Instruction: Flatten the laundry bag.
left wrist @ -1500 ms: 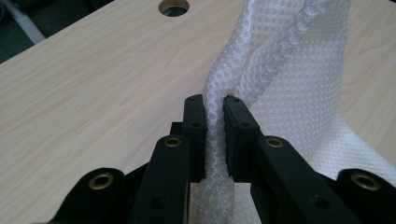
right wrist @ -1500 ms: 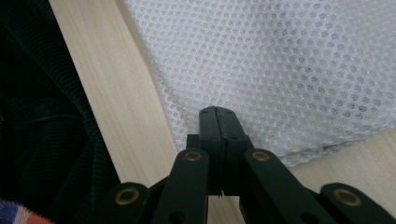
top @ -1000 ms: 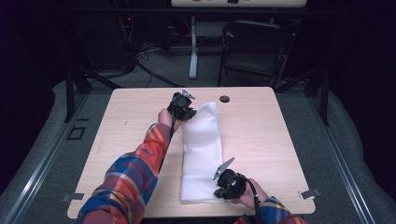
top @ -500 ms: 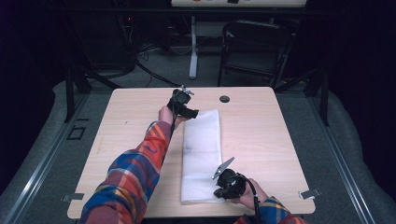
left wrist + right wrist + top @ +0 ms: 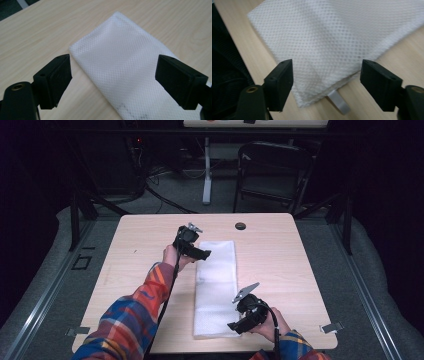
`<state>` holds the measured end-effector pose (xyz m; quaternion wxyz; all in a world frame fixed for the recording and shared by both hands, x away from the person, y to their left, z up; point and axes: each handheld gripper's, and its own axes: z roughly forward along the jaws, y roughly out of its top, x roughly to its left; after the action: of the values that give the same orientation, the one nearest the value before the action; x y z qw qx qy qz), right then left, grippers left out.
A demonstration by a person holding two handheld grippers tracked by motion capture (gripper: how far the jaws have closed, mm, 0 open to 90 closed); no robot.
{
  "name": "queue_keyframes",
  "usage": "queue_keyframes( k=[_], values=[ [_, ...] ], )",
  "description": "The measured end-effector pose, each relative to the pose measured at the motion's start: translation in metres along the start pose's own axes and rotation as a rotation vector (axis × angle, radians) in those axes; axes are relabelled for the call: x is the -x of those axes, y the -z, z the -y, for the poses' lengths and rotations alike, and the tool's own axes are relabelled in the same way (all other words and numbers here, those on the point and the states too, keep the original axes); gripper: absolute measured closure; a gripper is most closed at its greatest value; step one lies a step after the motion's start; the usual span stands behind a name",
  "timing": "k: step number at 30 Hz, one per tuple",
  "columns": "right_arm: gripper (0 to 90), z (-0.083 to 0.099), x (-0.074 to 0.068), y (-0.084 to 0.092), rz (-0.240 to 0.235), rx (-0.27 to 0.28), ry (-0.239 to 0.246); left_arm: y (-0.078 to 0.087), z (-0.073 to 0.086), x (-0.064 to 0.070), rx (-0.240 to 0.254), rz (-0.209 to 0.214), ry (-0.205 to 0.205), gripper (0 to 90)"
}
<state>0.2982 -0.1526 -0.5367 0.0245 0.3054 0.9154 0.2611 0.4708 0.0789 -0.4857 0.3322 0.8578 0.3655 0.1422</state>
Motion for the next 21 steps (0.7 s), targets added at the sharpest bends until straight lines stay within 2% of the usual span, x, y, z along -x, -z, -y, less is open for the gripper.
queue_keyframes(
  k=[2,7,10,12,13,18,21],
  values=[
    [16.4,0.000,0.002,0.002,0.020,0.000,-0.011,0.006,0.008,0.006,-0.002,0.008,-0.016,12.5],
    [10.7,0.000,0.005,0.008,0.065,-0.001,-0.029,0.019,0.026,0.019,-0.004,0.026,-0.045,11.4],
    [7.4,0.000,0.007,0.012,0.092,0.008,-0.044,0.024,0.034,0.026,0.003,0.047,-0.047,10.7],
    [5.3,0.001,0.009,0.014,0.099,0.035,-0.061,0.027,0.038,0.031,0.006,0.057,-0.055,10.6],
    [4.5,0.000,0.011,0.015,0.109,0.021,-0.059,0.029,0.041,0.034,0.009,0.059,-0.059,10.3],
    [0.0,0.002,0.014,0.013,0.107,0.015,-0.078,0.035,0.048,0.047,-0.002,0.081,-0.070,7.9],
    [0.0,0.004,0.015,0.013,0.104,0.008,-0.075,0.040,0.053,0.057,-0.005,0.088,-0.099,7.2]
  ],
)
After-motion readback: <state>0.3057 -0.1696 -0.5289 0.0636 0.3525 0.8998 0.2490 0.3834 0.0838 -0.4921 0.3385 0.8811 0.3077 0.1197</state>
